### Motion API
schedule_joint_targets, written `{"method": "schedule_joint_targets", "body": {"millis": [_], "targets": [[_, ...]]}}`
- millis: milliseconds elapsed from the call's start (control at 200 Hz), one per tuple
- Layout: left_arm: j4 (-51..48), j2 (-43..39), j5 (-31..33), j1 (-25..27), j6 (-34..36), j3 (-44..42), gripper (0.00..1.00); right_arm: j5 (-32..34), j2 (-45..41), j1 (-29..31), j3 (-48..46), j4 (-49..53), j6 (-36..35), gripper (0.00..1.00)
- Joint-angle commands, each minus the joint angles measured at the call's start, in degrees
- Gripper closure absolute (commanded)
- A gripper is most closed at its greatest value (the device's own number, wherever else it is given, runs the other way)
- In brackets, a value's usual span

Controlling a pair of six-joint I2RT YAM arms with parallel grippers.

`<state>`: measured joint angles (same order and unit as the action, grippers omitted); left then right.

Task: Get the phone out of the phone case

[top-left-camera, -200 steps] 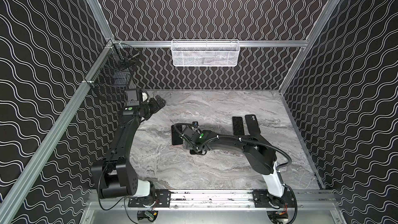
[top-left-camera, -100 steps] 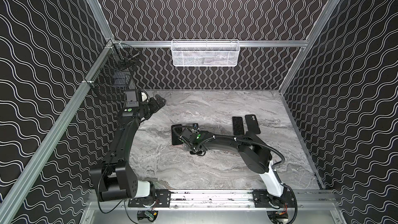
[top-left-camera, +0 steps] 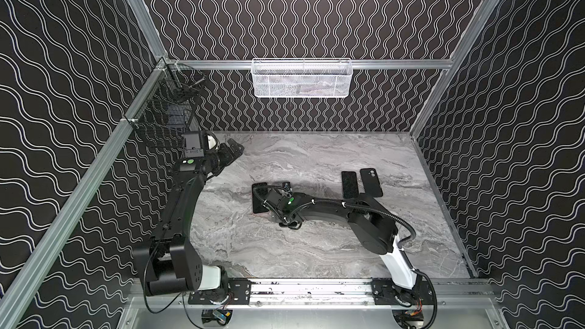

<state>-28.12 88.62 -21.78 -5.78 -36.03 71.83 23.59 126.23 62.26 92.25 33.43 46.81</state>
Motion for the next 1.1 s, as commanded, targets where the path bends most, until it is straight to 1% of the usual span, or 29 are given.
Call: {"method": "schedule_joint_targets", "body": {"millis": [0, 250, 320, 536, 661, 816, 871, 961, 1096], "targets": [[2.02, -0.04, -0.8, -0.11, -0.24, -0.11, 0.01, -0.92, 0.95, 0.14, 0.64, 1.56, -0.58, 0.12], [1.95, -0.02, -0.72, -0.11, -0.27, -0.12, 0.01, -2.24, 0.07, 0.06, -0.9, 0.56, -0.05, 0.17], [1.93, 0.14, -1.01, -0.11, -0.34, -0.11, 0.01, -1.91, -0.11, 0.06, -1.18, 0.67, 0.0, 0.19], [2.1, 0.15, -0.81, -0.11, -0.44, -0.46, 0.01, -0.84, -0.26, 0.06, -1.37, 1.04, -0.31, 0.27], [2.05, 0.75, -1.25, -0.02, -0.71, -0.55, 0.01, -0.35, -1.31, -0.03, -2.75, -0.03, -0.48, 0.3], [1.31, 0.15, 1.74, 1.95, -0.54, -0.97, 0.01, -0.62, -2.46, -0.34, -4.21, -1.47, -1.16, 0.31], [1.16, 0.18, 1.82, 2.9, -0.67, -1.57, 0.01, -1.07, -2.97, -0.62, -5.06, -2.35, -1.69, 0.31], [2.84, -0.24, -0.65, 3.73, -2.52, -4.53, 0.01, -1.36, -4.16, -1.5, -6.92, -3.29, -1.89, 0.31], [4.68, -4.07, -0.31, 4.88, -3.86, -9.21, 0.01, -1.8, -7.52, -2.22, -10.19, -5.32, -2.52, 0.32]]}}
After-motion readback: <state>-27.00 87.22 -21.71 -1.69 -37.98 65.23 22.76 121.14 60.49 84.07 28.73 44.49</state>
